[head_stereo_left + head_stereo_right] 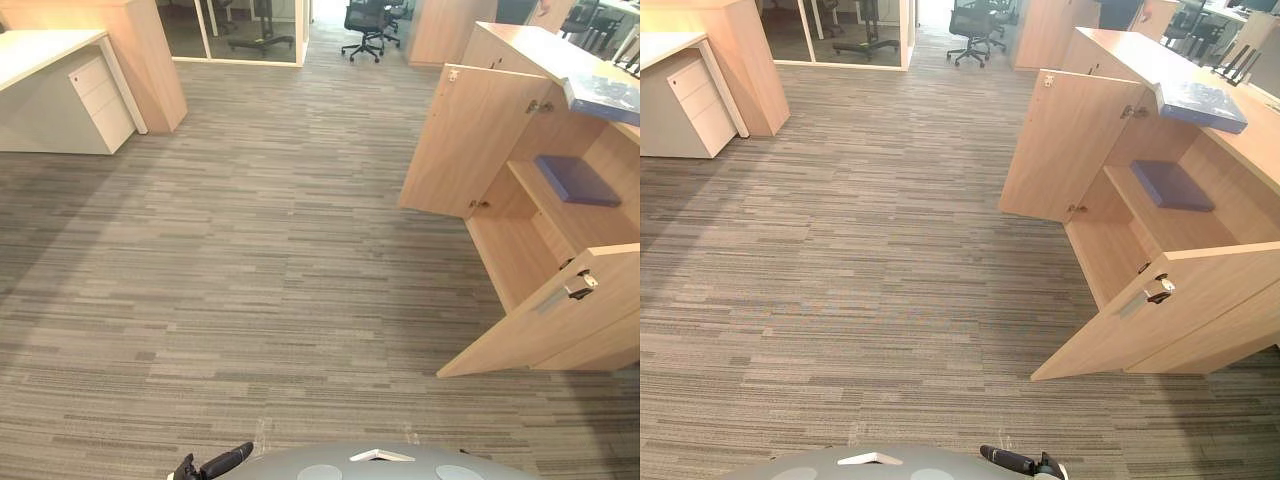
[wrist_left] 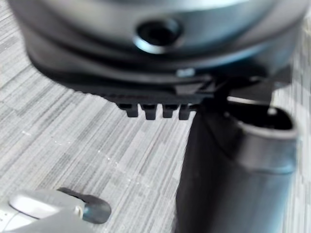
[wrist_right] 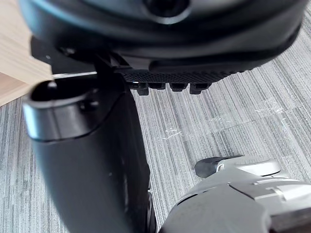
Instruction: Walk over to the cabinet, pick up the folder, carry it to the office cabinet, place the folder inside the office cabinet, then close the office cabinet door
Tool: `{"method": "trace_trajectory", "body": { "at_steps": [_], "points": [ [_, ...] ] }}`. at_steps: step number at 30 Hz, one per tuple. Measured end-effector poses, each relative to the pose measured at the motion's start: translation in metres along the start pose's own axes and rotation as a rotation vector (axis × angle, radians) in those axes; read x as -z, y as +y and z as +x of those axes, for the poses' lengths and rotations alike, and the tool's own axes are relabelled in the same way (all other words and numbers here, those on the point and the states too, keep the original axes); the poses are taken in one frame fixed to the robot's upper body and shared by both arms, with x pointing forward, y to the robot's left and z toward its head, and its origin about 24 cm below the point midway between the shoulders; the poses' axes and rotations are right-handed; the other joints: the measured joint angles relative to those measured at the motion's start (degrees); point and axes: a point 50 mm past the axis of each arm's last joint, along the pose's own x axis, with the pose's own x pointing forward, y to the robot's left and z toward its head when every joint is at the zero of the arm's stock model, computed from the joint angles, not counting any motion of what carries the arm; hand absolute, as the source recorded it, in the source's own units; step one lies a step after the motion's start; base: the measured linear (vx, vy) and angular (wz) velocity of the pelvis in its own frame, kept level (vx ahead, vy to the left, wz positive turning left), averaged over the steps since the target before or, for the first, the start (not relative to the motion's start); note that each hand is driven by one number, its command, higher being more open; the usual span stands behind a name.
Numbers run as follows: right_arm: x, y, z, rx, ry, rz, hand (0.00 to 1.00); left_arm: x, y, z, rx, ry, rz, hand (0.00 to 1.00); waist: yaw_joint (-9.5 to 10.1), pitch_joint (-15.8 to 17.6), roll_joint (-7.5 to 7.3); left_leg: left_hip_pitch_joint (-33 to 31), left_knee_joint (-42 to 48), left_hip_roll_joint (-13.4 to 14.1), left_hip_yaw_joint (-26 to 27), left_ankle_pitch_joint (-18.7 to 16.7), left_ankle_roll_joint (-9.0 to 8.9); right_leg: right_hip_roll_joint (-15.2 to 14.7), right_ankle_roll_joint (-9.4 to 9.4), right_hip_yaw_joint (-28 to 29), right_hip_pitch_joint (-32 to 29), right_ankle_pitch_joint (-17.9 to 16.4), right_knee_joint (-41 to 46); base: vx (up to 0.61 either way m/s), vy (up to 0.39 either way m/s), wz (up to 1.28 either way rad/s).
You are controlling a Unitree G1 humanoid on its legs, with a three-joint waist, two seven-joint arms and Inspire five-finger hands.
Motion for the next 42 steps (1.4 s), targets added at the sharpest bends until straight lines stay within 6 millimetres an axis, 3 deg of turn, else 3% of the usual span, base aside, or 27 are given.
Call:
{"method": "trace_trajectory", "body": {
  "at_steps": [9, 42],
  "points": [
    [-0.0019, 0.0006, 0.0002, -0.001, -0.006, 0.001, 1.0, -0.0015, -0.0009, -0.0001, 0.002, -0.012, 0.012, 1.0, -0.05, 0.4, 0.1, 0.0, 0.0, -0.5, 0.1, -0.5, 0.39, -0.6, 0.82, -1.1, 0.9, 0.9, -1.8, 0.02, 0.01, 0.01],
    [-0.0073, 0.0021, 0.0008, -0.007, -0.018, 0.013, 1.0, -0.0073, -0.0042, 0.001, 0.038, -0.028, 0.023, 1.0, -0.01, 2.1, -0.21, 0.0, 0.0, -0.7, 0.1, -0.2, 0.71, -0.7, 0.74, -1.6, 1.7, 1.3, -2.5, -0.01, -0.01, 0.0]
  ]
}}
